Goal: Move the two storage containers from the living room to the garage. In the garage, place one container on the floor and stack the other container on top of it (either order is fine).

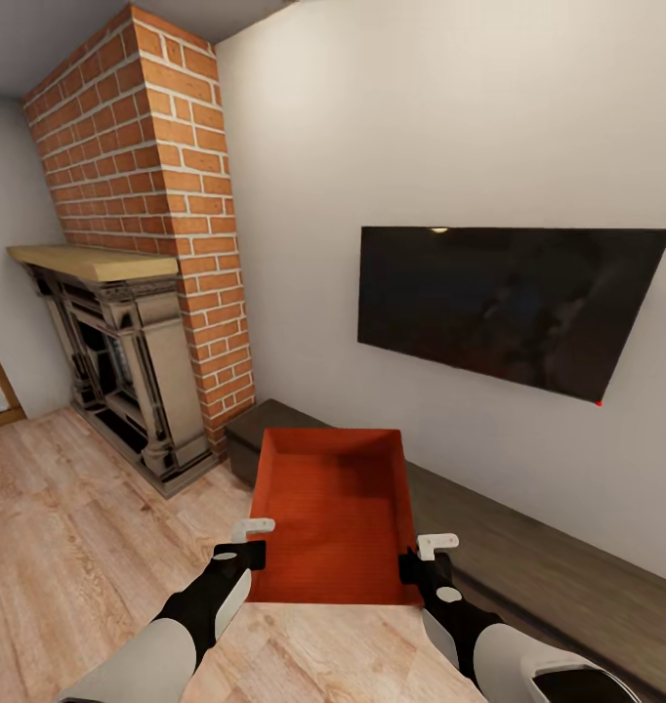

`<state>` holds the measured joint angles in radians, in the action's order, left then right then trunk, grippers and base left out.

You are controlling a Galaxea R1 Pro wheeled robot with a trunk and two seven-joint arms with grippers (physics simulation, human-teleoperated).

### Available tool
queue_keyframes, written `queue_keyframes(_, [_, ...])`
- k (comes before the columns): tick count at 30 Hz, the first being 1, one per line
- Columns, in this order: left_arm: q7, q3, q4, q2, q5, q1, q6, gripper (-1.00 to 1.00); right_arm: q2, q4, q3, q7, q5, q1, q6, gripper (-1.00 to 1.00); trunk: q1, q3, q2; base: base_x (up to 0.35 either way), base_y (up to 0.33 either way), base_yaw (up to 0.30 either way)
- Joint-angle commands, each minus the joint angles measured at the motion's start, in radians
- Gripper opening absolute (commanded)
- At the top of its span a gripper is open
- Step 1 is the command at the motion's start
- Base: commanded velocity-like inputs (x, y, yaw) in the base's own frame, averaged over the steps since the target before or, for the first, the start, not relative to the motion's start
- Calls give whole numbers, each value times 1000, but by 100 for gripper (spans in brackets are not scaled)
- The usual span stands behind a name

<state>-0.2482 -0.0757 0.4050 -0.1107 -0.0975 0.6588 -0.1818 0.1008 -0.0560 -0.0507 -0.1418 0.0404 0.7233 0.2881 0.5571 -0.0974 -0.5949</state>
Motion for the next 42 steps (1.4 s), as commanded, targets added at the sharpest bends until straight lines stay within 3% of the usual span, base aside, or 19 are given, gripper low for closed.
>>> queue_keyframes(1, [-17,8,5,0,22,0,62,-100,10,2,46,-3,6,1,0,-100,-4,3,6,0,0,0])
queue_keyframes(28, [-17,8,5,0,24,0,62,-100,8,2,46,-3,6,1,-1,-100,-107,97,195,0,0,0])
queue_keyframes(42, [-17,8,5,0,24,1,62,-100,9,2,46,-4,6,1,-1,-100,-107,97,195,0,0,0])
